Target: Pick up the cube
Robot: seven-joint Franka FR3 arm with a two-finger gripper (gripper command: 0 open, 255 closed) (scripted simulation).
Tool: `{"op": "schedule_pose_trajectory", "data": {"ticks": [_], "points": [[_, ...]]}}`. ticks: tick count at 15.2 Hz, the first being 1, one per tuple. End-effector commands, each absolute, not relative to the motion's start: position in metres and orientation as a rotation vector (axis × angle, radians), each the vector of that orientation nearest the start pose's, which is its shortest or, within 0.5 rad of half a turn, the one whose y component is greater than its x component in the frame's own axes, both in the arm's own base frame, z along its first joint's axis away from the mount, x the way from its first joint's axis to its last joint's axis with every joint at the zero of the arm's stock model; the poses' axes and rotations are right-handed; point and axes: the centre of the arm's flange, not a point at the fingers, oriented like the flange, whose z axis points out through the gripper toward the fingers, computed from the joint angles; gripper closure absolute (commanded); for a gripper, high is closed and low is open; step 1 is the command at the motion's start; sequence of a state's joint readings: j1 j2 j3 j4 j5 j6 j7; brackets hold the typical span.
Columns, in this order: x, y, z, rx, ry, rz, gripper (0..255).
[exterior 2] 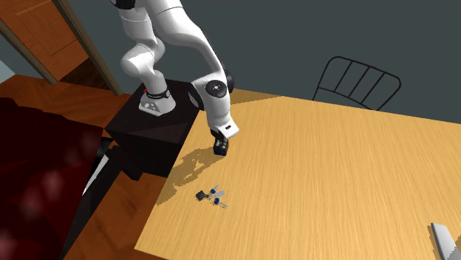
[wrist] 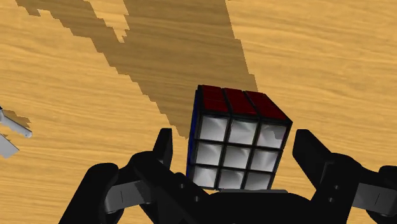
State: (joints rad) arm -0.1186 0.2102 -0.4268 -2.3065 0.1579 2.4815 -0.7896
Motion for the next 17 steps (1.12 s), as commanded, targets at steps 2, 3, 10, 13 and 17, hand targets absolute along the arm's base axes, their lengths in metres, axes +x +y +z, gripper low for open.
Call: {"op": "schedule_pose_trajectory", "data": {"ticks": [2,3,10,13,17], "points": [[0.447,-0.274,0.259,-3.121,-0.197,0.004,255],[0.447,-0.274,0.259,-3.121,-0.197,0.004,255],[0.447,-0.274,0.259,-3.121,-0.197,0.004,255],[0.447,-0.274,0.269,-3.121,-0.197,0.004,255],[0.447,-0.274,0.29,-3.121,-0.197,0.004,255]]}}
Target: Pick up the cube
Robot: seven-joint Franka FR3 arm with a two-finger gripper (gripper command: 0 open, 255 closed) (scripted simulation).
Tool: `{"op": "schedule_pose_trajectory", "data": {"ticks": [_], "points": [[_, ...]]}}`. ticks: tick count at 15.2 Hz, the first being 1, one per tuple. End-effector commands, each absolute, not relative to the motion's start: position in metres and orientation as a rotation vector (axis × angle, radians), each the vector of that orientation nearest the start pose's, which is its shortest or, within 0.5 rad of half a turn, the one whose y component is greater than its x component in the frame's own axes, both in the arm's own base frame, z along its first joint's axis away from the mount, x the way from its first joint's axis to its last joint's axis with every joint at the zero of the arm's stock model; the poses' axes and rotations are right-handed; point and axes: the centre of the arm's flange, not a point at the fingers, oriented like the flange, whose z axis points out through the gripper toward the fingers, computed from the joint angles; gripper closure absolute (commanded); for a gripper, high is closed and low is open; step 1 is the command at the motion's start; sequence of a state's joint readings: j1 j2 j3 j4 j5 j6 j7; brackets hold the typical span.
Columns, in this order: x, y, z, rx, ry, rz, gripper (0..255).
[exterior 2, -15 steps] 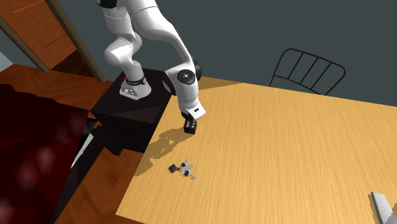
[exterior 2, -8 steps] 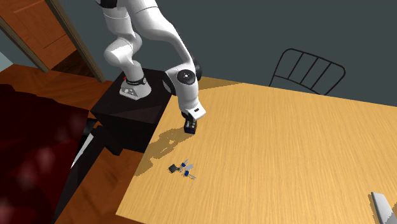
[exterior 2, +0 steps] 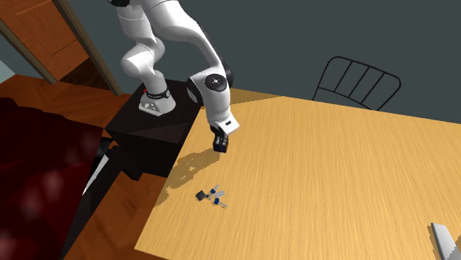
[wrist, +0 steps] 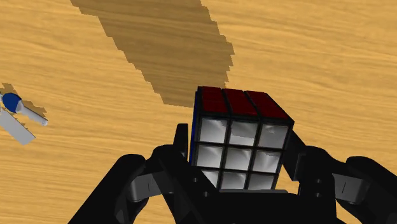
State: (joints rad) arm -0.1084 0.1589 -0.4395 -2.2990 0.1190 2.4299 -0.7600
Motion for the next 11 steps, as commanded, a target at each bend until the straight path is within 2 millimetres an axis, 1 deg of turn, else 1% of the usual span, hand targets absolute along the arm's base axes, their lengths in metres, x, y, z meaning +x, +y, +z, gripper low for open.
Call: {"op": "schedule_pose_trajectory", "data": {"ticks": [1,9,11], "points": [[0.447,-0.274,0.296,-3.121,-0.197,0.004,255],[0.447,-0.274,0.338,-3.121,-0.197,0.004,255],[0.447,-0.274,0.339,-3.121,-0.197,0.004,255]]}}
